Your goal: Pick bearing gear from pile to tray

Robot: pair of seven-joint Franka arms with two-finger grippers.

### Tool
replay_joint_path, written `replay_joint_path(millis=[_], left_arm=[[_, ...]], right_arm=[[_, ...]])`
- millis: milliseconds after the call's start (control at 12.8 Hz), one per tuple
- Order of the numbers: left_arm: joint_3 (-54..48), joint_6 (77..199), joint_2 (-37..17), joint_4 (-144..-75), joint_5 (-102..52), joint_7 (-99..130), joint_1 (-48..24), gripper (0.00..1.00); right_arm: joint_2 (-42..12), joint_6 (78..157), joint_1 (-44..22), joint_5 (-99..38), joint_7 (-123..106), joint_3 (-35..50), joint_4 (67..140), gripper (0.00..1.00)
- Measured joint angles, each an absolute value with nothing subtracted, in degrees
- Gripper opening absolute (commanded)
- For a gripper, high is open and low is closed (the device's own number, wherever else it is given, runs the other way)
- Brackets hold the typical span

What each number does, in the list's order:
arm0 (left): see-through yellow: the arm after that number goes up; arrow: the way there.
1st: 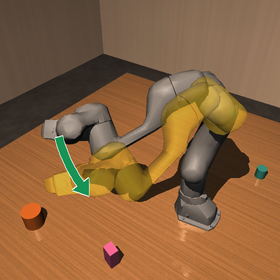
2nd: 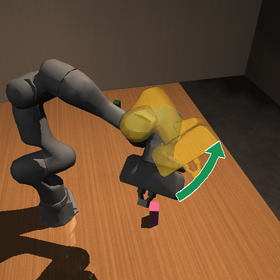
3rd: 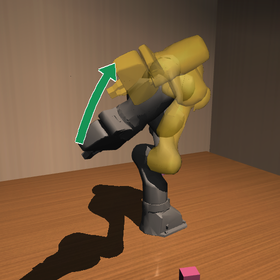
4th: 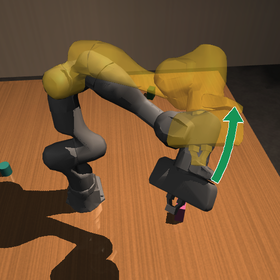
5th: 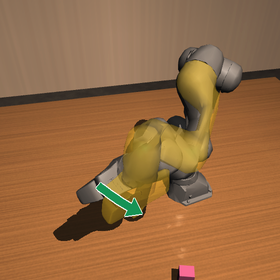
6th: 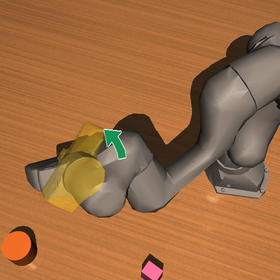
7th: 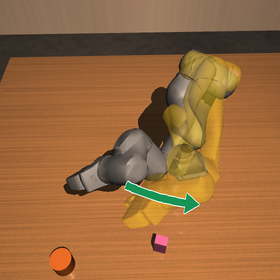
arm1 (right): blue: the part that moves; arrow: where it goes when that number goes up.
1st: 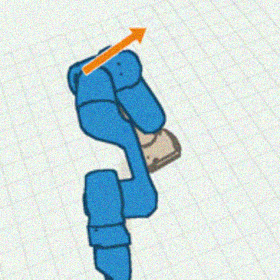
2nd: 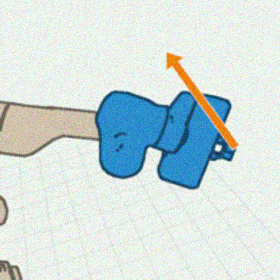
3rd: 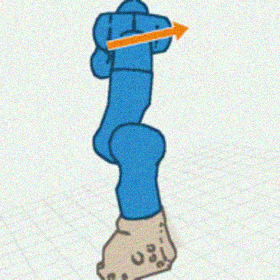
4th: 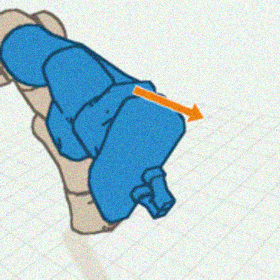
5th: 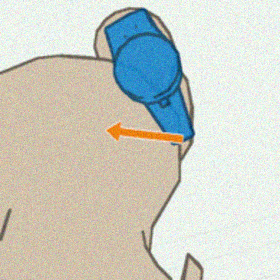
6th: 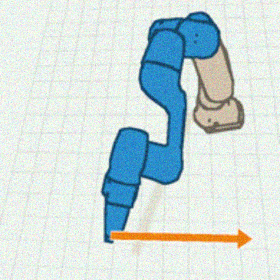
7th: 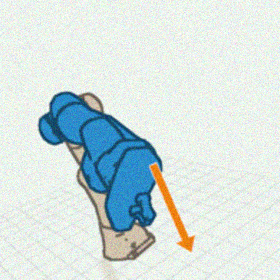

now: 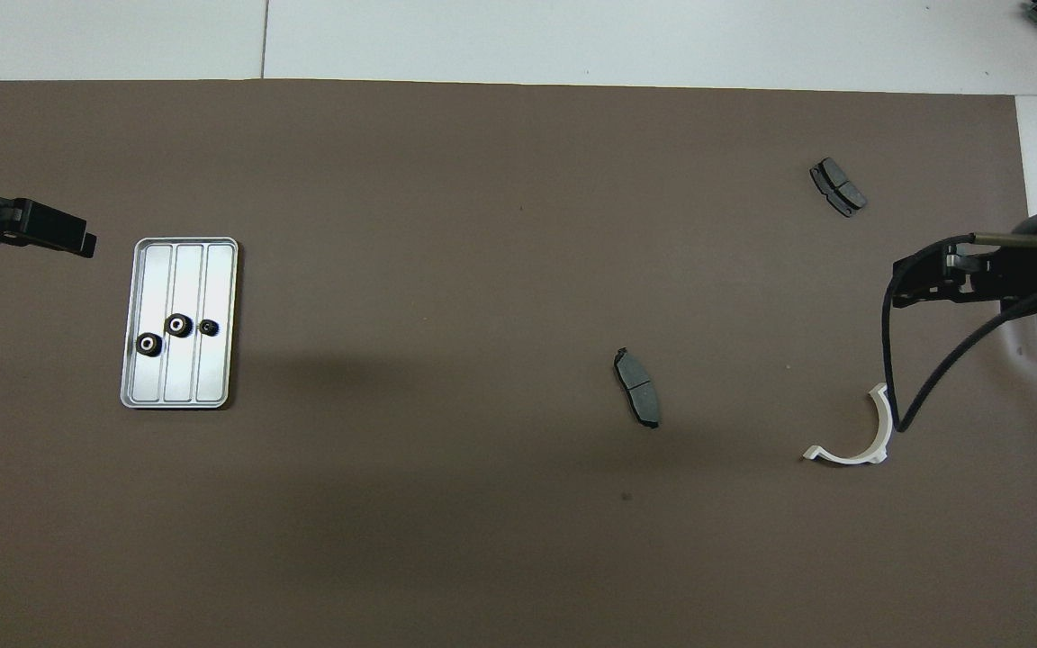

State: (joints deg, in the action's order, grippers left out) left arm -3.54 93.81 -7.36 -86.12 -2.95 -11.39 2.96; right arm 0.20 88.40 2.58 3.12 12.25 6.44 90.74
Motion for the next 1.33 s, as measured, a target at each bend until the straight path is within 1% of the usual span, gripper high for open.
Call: replay_joint_path(millis=[157,549,1333], left_arm=[[-3.6,91.9,-7.0,-85.5,-3.0,-11.4,2.6,1.0],[-3.7,89.6,-4.1,-85.2,-3.0,-8.7,2.3,1.0],[-3.1,87.8,-4.0,-85.2,-3.0,-7.7,2.0,1.0]], right_arm=[[0.2,88.7,2.6,3.8,12.3,6.4,90.8,1.0],[0.2,88.8,2.6,3.9,12.3,6.6,91.1,1.0],[0.2,88.9,2.6,3.9,12.3,6.8,91.3,1.0]])
